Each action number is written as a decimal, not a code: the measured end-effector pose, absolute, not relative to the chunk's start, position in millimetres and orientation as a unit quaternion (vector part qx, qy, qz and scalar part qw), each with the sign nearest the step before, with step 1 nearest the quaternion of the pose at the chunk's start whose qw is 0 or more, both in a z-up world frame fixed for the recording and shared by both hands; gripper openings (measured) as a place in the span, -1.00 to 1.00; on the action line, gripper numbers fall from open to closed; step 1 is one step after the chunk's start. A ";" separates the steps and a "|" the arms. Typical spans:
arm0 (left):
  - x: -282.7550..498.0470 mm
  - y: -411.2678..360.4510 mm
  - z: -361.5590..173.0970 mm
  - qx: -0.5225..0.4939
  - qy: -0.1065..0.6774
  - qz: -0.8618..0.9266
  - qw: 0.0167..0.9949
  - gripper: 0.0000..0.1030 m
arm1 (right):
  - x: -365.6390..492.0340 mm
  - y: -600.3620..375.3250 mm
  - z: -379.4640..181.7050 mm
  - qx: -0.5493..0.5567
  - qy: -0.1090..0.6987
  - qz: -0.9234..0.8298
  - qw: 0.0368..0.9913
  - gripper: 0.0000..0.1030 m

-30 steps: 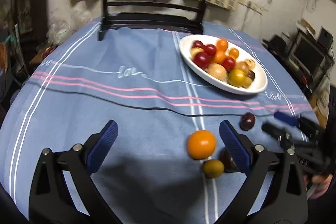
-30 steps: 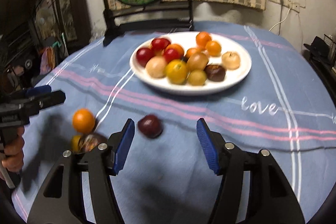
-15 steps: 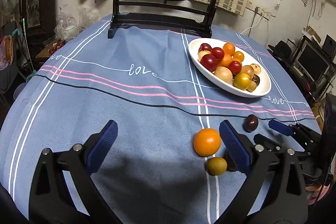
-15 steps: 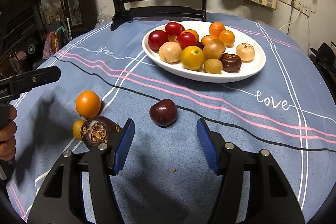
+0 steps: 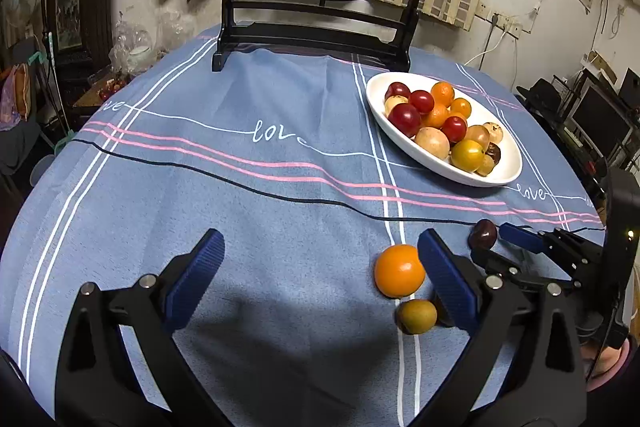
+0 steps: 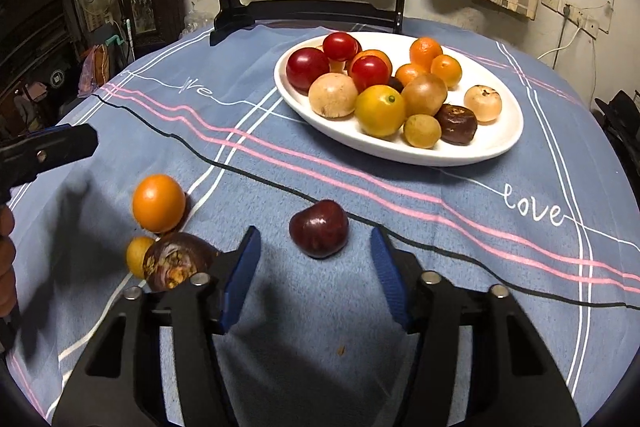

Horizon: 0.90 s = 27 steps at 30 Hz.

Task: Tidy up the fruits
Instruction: 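Grasp the dark red plum with the right tool while the left tool grasps the dark brown fruit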

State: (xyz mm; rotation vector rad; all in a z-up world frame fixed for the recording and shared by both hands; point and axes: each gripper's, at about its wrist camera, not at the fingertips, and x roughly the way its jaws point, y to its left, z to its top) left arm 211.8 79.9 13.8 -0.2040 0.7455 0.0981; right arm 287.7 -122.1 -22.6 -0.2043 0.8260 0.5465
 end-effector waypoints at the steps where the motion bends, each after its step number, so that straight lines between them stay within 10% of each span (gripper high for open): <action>1: 211.4 79.1 14.2 -0.097 0.362 0.049 0.926 0.92 | 289.2 -120.5 -23.6 -0.100 0.398 0.262 0.873 -0.01; 27: 192.6 11.3 15.4 0.076 0.314 -0.062 0.944 0.90 | 282.0 -151.2 -0.4 -0.028 0.394 0.257 0.882 -0.36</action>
